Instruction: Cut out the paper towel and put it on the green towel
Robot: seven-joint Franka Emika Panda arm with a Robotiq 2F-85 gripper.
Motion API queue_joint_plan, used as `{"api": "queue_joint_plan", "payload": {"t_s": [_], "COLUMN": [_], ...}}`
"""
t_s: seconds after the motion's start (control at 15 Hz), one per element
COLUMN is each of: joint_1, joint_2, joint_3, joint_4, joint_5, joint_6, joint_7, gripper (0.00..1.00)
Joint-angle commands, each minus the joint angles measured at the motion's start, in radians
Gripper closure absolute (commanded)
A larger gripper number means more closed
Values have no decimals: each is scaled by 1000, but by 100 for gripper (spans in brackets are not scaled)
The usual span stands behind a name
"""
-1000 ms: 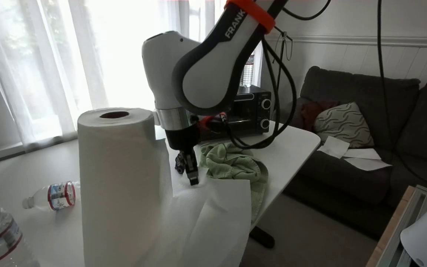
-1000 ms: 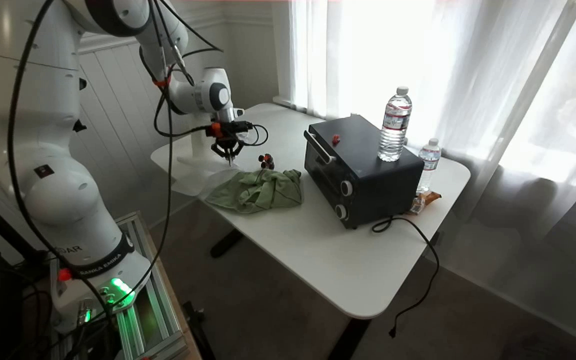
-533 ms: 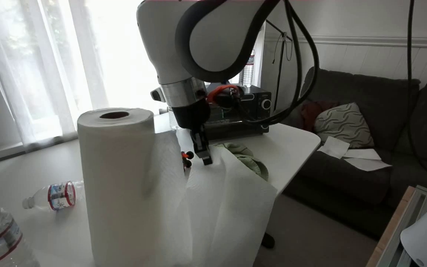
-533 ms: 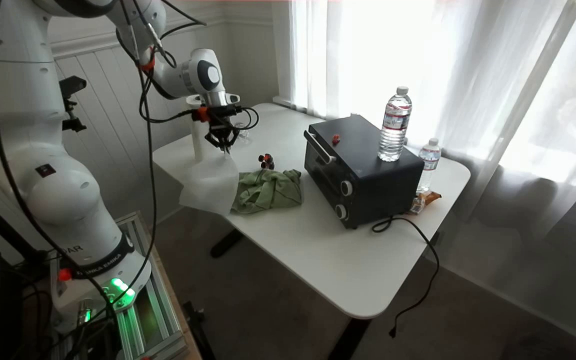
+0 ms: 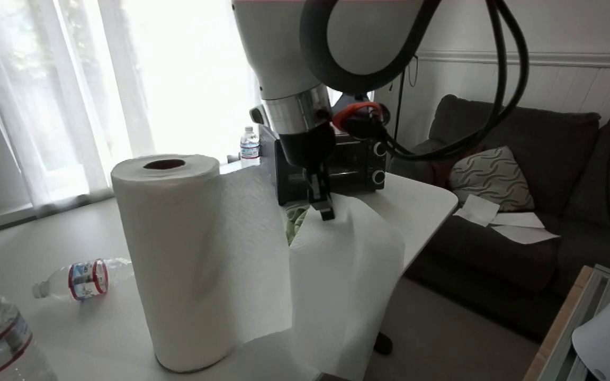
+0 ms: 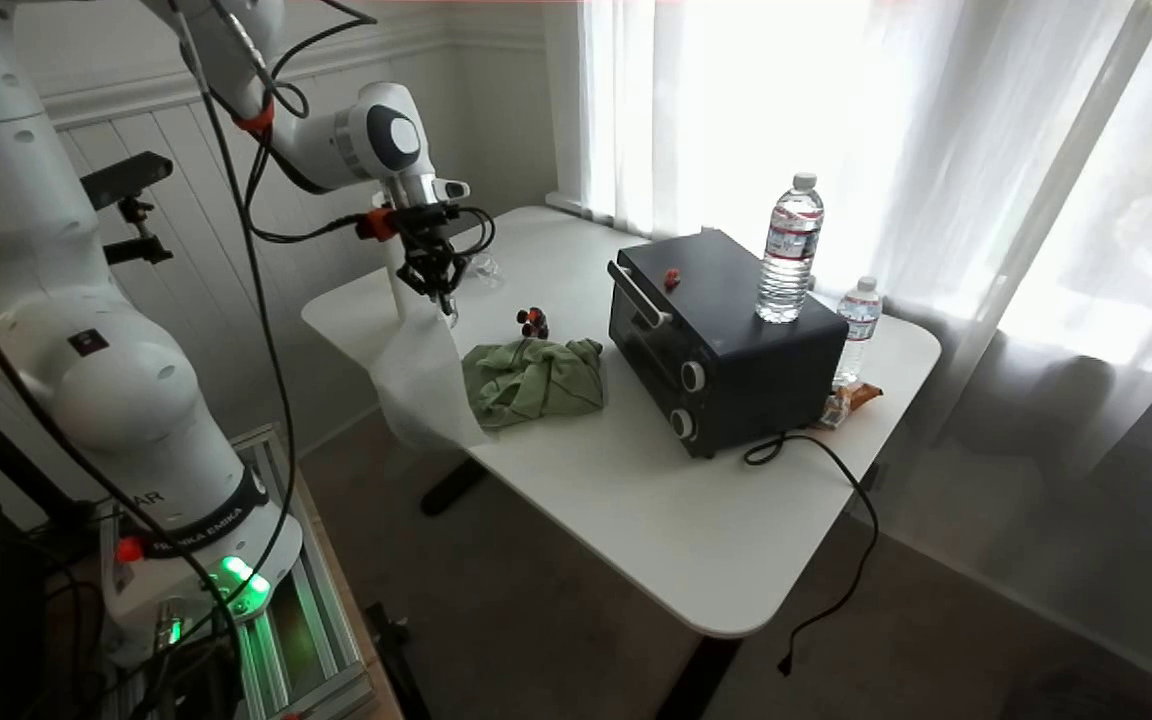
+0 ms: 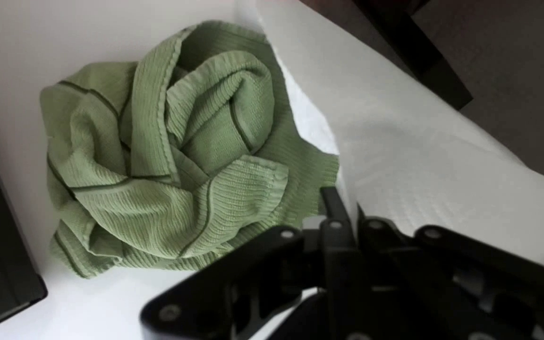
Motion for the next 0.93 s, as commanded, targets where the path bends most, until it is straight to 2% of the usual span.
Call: {"api": "queue_joint_plan", "payload": {"t_s": [0.0, 0.87], "joint_1": [-35, -96], "joint_2": [-129, -250], "joint_3": [-2, -33], "joint_4": [-123, -276], "joint_5": [13, 54], "joint_6": [68, 273], "joint_7": [12, -6], "gripper": [100, 100]}}
